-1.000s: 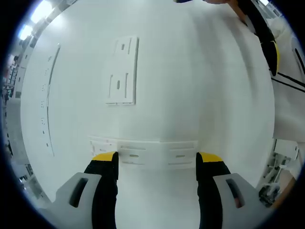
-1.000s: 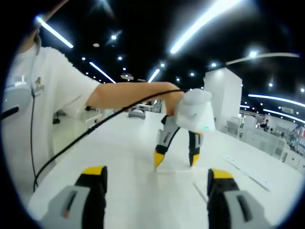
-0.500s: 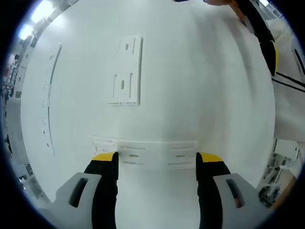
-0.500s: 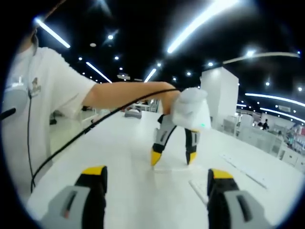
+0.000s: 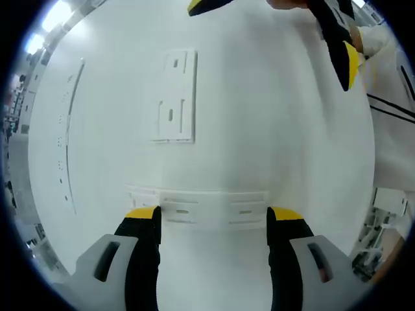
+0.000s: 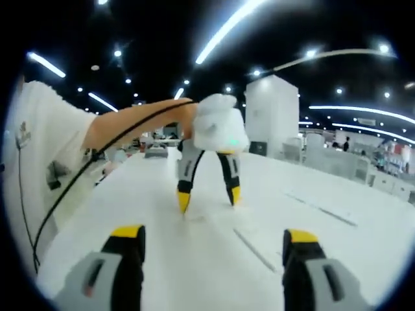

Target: Locate the socket holder cover, grip the socket holder cover, clip it into the socket holder slot.

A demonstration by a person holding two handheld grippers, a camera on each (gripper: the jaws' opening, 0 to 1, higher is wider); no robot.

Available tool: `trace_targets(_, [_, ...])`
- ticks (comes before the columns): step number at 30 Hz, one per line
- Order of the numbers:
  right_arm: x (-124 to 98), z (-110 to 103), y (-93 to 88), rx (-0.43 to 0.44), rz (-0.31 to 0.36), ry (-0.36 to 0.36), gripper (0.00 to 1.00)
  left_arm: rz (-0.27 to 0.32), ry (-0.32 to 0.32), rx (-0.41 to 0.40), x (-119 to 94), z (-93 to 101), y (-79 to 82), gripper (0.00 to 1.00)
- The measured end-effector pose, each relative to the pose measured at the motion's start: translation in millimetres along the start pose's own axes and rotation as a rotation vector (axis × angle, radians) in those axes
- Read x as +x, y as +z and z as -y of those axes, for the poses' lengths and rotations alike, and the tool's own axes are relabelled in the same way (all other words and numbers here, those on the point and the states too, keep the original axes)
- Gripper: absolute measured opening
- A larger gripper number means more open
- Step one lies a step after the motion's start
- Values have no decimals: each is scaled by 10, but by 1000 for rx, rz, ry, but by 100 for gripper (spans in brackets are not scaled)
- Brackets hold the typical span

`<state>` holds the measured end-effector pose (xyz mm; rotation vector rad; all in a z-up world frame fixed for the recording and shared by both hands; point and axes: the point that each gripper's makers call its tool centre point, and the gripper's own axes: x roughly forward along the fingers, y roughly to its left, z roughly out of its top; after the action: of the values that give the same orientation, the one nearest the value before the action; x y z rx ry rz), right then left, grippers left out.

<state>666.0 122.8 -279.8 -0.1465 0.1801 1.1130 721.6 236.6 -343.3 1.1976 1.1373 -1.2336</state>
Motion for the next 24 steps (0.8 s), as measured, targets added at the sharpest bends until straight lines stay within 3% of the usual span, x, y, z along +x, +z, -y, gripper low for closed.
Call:
trace_targets(10, [-10, 87, 0, 44, 5, -27, 95, 4, 0, 2, -4, -25, -5, 65])
trace_targets(24, [-7, 131, 4, 71, 4, -48, 95, 8, -2, -2, -1, -87, -14, 65])
